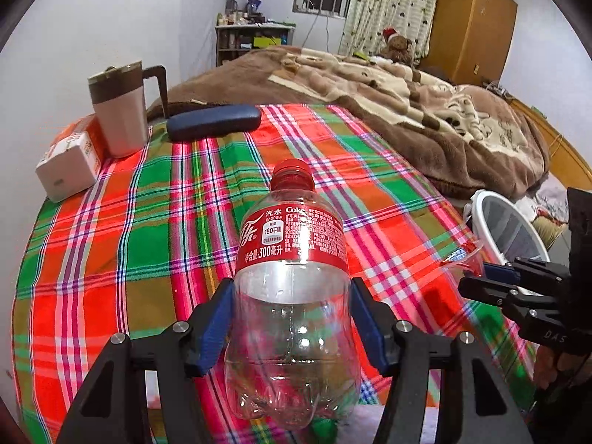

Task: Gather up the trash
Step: 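Carry the bottle and cup over the white wastebasket with both tools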

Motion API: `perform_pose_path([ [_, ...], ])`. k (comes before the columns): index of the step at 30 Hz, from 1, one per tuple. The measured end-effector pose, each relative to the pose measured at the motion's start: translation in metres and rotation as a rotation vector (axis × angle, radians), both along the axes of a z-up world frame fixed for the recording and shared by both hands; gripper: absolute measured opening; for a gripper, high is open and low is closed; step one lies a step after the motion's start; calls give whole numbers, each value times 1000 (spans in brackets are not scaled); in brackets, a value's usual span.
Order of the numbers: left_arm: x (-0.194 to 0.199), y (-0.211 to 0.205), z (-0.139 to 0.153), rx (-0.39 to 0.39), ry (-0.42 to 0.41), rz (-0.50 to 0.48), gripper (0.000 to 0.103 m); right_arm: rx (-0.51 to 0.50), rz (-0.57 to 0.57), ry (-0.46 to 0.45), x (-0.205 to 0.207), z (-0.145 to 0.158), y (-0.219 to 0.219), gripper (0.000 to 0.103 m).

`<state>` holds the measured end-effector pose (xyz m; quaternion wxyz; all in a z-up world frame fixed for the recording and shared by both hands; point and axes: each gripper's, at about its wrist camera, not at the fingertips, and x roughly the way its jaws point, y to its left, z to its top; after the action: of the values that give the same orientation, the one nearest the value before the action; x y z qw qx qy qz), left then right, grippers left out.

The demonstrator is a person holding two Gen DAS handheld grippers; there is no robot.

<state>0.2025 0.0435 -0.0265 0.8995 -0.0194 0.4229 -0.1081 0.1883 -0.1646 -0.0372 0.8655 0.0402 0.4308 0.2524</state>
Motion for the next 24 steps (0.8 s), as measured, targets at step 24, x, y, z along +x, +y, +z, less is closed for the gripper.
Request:
perform_pose_path([
  [24,-78,-68,38,-117,-118,-14,62,22,-97,-81,-42,32,-52,29],
])
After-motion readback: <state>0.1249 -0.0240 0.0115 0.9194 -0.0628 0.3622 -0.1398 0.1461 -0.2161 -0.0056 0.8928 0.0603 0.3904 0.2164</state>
